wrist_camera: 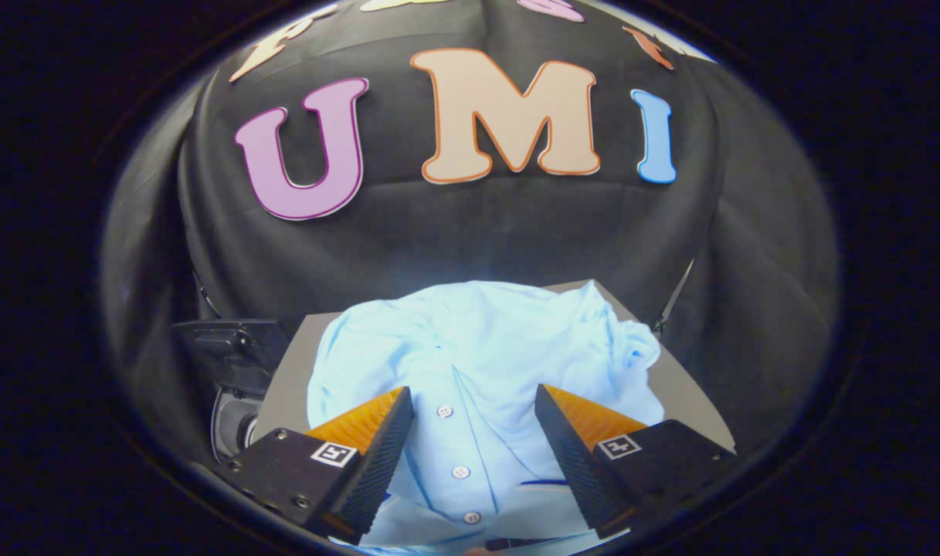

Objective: Put the clothes into the washing machine and then close the washing machine lid.

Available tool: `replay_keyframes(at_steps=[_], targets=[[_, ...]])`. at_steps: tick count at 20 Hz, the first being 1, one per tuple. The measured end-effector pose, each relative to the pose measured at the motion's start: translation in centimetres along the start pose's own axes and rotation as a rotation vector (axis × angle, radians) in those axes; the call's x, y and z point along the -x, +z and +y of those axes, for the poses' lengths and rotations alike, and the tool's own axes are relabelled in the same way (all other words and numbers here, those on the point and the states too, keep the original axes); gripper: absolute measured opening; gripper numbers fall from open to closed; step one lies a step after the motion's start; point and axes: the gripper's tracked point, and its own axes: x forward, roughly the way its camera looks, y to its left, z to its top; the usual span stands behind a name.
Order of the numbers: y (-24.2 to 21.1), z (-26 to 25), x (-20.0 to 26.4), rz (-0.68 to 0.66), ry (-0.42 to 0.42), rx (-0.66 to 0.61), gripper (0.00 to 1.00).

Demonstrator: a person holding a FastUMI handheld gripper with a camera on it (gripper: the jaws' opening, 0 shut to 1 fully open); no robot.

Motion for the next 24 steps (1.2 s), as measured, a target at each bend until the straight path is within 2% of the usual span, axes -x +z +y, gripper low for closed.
replay_keyframes(at_steps=[2, 3, 5, 6, 7, 8, 9, 12, 17, 24], targets=[[0.7, -0.2, 0.2, -0.036, 0.016, -0.009, 1.00], [0.4, -0.4, 0.1, -0.002, 0.026, -0.034, 0.85], [0.7, -1.0, 0.0, -0.019, 0.055, -0.096, 0.52], [1.0, -0.8, 0.2, -0.033, 0.085, -0.148, 0.36], [1.6, -0.1, 0.4, -0.060, 0.148, -0.175, 0.20], [1.7, 0.2, 0.3, -0.067, 0.193, -0.158, 0.16], [1.4, -0.2, 0.7, -0.073, 0.197, -0.123, 0.08], [4.7, -1.1, 3.7, -0.209, 0.145, -0.091, 0.06], [8.0, 2.6, 9.4, -0.304, 0.221, -0.121, 0.06], [9.8, 10.6, 14.1, -0.344, 0.341, -0.130, 0.05]])
